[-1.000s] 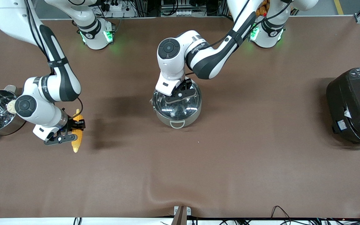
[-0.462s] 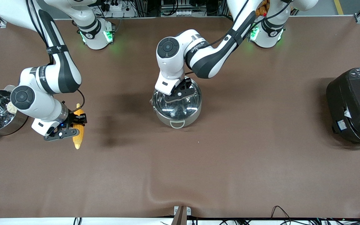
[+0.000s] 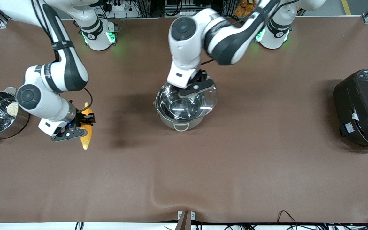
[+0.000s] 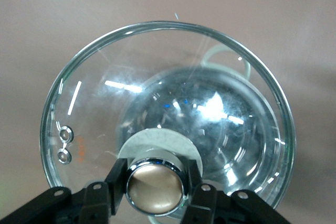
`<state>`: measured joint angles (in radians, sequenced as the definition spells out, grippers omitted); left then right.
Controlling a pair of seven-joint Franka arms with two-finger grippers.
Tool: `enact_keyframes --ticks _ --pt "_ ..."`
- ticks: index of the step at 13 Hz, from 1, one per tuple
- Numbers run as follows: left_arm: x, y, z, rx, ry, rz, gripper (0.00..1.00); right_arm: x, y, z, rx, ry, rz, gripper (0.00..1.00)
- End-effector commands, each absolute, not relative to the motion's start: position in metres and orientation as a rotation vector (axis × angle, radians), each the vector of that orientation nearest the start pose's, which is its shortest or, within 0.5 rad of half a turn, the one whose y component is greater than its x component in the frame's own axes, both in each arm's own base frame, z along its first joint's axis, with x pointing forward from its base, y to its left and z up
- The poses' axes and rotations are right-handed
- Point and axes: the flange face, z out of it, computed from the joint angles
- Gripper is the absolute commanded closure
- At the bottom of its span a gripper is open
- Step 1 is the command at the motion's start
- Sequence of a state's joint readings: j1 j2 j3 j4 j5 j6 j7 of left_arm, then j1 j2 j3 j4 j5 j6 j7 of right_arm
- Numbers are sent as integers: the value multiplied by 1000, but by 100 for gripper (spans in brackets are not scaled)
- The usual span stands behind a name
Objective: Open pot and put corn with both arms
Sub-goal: 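Lift the lid off with the left gripper while the right gripper lifts the corn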
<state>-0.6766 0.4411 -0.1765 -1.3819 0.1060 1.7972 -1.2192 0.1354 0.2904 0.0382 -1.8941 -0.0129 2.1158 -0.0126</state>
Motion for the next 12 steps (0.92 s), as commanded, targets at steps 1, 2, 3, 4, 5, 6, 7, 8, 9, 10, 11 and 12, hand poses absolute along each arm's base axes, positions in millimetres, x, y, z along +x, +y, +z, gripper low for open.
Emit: enact_keyframes --ticks 1,2,3,4,5,6,7,8,9,10,11,12 --pt "482 -433 493 -3029 -588 -84 100 588 154 357 -3136 -240 106 100" --pt "488 -406 500 -3032 -567 -86 100 582 174 360 -3137 -249 99 100" --pt "497 -373 508 -3042 -529 -84 100 575 199 367 -3136 -259 77 100" --pt "503 -343 512 -3055 -485 -71 100 568 220 369 -3137 -261 72 100" --pt "509 -313 512 -3063 -470 -47 100 563 241 374 -3133 -290 53 100" --pt "515 -283 507 -3070 -455 -17 100 558 258 378 -3124 -336 25 100" --pt "520 -255 497 -3073 -435 6 100 554 275 383 -3114 -378 2 100" --pt "525 -230 481 -3068 -423 25 100 551 288 388 -3107 -413 -16 100" --pt "531 -208 469 -3066 -426 28 100 549 303 394 -3098 -450 -40 100" --pt "534 -191 453 -3067 -434 29 100 543 321 398 -3084 -495 -69 100" --pt "538 -170 435 -3068 -433 36 100 539 335 403 -3067 -524 -108 100" --pt "539 -148 415 -3074 -438 25 100 531 351 405 -3055 -573 -128 100"
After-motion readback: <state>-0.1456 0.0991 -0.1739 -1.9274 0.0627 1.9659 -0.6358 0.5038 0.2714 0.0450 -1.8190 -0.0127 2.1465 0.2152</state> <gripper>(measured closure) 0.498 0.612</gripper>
